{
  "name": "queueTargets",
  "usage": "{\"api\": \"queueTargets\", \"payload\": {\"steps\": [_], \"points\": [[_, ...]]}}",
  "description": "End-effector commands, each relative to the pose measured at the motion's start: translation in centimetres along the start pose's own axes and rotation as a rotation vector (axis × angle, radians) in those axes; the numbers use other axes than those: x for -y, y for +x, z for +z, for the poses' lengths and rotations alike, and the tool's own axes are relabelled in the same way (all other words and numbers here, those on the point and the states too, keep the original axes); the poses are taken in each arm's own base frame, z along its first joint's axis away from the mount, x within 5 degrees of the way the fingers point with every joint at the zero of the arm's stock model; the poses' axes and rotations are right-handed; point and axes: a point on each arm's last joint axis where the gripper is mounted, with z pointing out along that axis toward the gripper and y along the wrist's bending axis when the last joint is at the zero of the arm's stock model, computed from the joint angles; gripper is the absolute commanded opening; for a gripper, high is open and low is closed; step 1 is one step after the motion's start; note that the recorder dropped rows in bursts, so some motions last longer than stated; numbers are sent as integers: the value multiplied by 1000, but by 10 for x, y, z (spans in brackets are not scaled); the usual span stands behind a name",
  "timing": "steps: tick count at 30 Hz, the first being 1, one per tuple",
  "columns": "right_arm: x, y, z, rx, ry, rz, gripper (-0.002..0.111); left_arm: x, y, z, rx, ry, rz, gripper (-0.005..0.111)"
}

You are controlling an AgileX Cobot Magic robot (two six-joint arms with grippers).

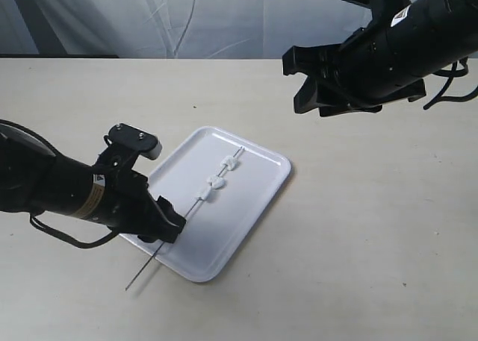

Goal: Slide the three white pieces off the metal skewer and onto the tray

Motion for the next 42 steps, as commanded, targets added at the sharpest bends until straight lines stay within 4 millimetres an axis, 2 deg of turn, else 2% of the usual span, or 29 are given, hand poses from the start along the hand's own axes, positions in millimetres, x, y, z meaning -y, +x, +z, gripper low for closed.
{"api": "queueTargets", "payload": {"steps": [1, 7, 13, 17, 23, 32, 38, 42], "points": [[-2, -1, -1, -2, -7, -1, 37, 1, 7, 2, -21, -2, 6, 51], [-2, -1, -1, 0, -10, 3, 37, 8, 10, 3, -35, 33, 28, 51], [-3, -1, -1, 0, -16, 10, 37, 13, 12, 7, -41, -55, 86, 51], [-3, -1, -1, 0, -16, 10, 37, 13, 12, 8, -43, -60, 88, 50], [-4, -1, -1, 2, -23, 18, 37, 15, 19, 19, -91, -57, 94, 50], [-4, -1, -1, 0, -23, 18, 37, 18, 19, 22, -87, -136, 137, 50], [-4, -1, -1, -2, -23, 18, 37, 16, 18, 22, -86, -154, 152, 37], [-4, -1, -1, -2, -23, 18, 37, 17, 19, 22, -88, -141, 160, 37]]}}
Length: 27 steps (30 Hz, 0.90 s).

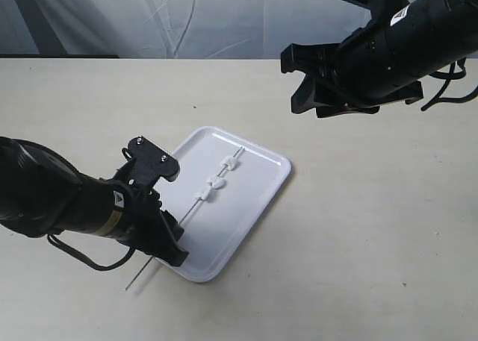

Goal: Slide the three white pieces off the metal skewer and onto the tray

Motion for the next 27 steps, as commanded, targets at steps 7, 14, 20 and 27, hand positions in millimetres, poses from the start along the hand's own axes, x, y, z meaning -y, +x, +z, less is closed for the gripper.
{"api": "queueTargets", "payload": {"steps": [7, 14, 20, 27], "points": [[-2, -1, -1, 3, -6, -2, 37, 8, 7, 5, -37, 80, 5, 37], [-2, -1, -1, 3, -6, -2, 37, 9, 7, 5, -37, 92, 3, 37], [-2, -1, -1, 3, -6, -2, 37, 8, 7, 5, -36, 76, 0, 28], [-2, -1, -1, 3, -6, -2, 37, 8, 7, 5, -37, 78, 0, 3]]}}
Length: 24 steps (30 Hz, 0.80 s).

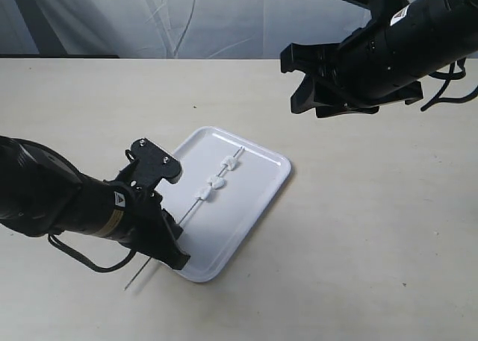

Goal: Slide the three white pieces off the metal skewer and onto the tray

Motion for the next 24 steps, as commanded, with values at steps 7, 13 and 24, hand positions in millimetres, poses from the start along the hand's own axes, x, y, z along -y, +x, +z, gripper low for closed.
{"api": "queueTargets", "payload": {"steps": [7, 13, 24], "points": [[-2, -2, -1, 16, -3, -5, 37, 3, 7, 6, -35, 28, -7, 0], [-1, -1, -1, -1, 8, -23, 37, 3, 7, 5, -33, 25, -40, 0], [-1, 5, -1, -64, 0, -41, 37, 10, 3, -32, 79, 29, -77, 0]]}}
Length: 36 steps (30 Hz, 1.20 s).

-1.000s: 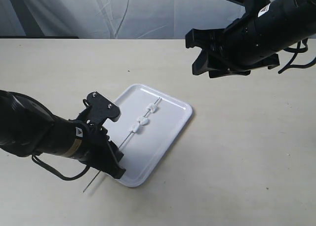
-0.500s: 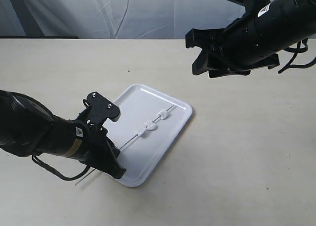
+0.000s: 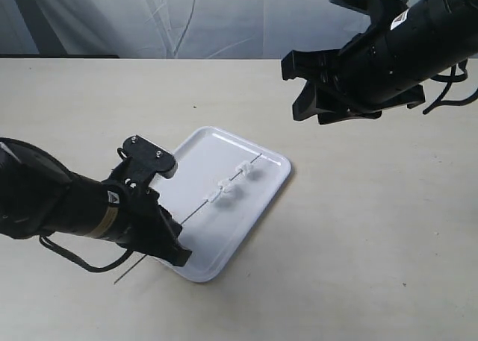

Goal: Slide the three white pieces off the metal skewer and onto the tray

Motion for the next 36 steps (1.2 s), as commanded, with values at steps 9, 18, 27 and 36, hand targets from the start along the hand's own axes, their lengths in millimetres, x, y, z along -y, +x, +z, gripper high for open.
{"api": "queueTargets", "payload": {"steps": [9, 18, 27, 36], "points": [[3, 35, 6, 59, -146, 21, 37, 13, 18, -57, 167, 19, -98, 0], [-2, 54, 12, 152, -368, 77, 37, 31, 19, -83, 288, 181, -167, 0], [-7, 46, 10, 259, -454, 90, 37, 45, 19, -96, 343, 334, -184, 0], [-6, 46, 11, 262, -447, 91, 37, 47, 16, -101, 387, 352, -186, 0]]}}
